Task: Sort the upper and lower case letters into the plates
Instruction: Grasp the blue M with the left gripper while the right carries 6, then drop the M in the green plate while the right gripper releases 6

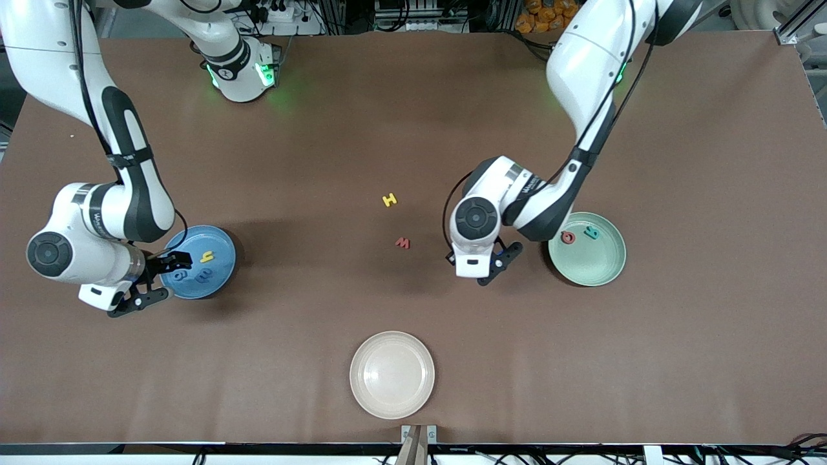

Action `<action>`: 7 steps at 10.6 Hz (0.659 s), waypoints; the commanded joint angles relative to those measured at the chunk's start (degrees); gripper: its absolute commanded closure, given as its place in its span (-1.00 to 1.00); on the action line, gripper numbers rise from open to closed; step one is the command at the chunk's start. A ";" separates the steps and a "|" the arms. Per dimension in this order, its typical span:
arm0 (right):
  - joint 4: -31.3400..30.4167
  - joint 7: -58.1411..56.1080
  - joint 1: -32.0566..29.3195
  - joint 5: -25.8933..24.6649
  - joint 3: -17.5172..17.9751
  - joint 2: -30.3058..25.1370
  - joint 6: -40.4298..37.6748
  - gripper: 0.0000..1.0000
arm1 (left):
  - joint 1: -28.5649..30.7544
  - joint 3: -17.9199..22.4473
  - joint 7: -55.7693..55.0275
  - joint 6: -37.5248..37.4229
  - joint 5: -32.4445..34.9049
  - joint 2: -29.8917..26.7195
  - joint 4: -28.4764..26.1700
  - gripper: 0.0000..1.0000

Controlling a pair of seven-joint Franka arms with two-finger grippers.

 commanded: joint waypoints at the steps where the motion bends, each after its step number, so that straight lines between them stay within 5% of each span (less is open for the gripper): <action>1: 2.55 0.71 1.34 0.53 0.33 -0.02 -1.01 -1.00 | 3.04 -0.09 10.23 0.00 1.10 -7.87 -10.37 0.64; 7: 2.99 13.19 10.04 0.97 1.73 -0.11 0.13 -1.00 | 12.17 0.26 40.36 7.71 3.55 -21.23 -28.65 0.66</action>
